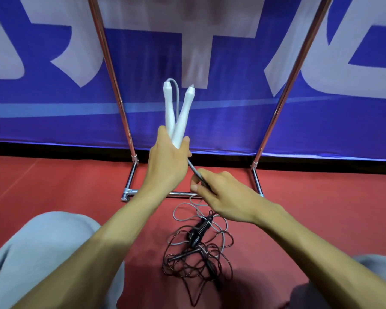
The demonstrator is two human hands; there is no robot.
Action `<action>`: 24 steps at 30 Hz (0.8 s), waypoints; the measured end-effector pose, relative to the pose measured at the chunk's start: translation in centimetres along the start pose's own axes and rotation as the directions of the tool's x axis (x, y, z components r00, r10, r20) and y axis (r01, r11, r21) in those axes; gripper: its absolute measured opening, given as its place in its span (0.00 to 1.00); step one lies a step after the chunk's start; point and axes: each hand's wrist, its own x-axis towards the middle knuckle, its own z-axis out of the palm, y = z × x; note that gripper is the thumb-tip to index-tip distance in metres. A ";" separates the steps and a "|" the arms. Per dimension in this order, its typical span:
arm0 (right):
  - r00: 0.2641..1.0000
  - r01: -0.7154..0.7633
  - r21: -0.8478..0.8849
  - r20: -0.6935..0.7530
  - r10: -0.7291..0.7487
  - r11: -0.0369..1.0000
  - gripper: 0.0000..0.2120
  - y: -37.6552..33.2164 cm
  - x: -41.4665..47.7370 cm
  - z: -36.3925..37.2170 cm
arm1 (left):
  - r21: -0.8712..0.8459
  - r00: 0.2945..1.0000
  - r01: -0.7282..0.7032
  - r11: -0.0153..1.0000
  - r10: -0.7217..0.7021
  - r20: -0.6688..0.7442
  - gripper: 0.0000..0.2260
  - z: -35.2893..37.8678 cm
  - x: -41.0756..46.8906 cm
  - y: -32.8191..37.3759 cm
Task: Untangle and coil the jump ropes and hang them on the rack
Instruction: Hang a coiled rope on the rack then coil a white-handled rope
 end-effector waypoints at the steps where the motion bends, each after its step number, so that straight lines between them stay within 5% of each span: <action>1: 0.998 -0.063 0.031 0.021 0.062 0.998 0.06 0.6 0.1 0.1 | -0.042 1.000 -0.014 0.999 0.014 0.000 0.07 0.1 -0.2 0.2; 4: 0.938 -0.293 0.102 0.222 0.265 0.951 0.10 2.7 0.0 0.0 | -0.311 0.999 0.040 0.950 -0.037 0.016 0.05 0.2 -0.8 0.8; 6: 0.904 -0.326 0.051 0.310 0.295 0.944 0.12 3.7 -0.3 -0.1 | -0.539 0.988 0.153 0.829 -0.144 0.058 0.06 -0.2 -0.7 0.8; 9: 0.901 -0.329 0.092 0.329 0.283 0.940 0.15 4.1 -0.7 0.0 | -0.590 0.969 0.235 0.773 -0.231 0.084 0.08 -0.7 -0.1 0.2; 13: 0.914 -0.335 0.245 0.320 0.250 0.910 0.16 3.3 -1.0 -0.4 | -0.306 0.983 0.179 0.935 -0.186 0.007 0.19 -1.2 0.6 -1.1; 17: 0.956 -0.279 0.429 0.205 0.208 0.859 0.10 2.3 -1.2 -2.7 | -0.002 0.994 0.104 0.995 -0.104 0.043 0.27 -2.0 0.6 -1.5; 20: 0.978 -0.206 0.394 0.097 0.182 0.896 0.06 1.8 -1.8 -4.1 | 0.252 0.996 -0.034 0.967 0.012 0.087 0.28 -2.3 0.2 -1.6; 24: 0.994 -0.075 0.273 -0.061 0.095 0.959 0.05 2.3 -2.0 -4.4 | 0.522 0.917 -0.334 0.785 0.144 0.371 0.37 -1.6 0.1 -3.2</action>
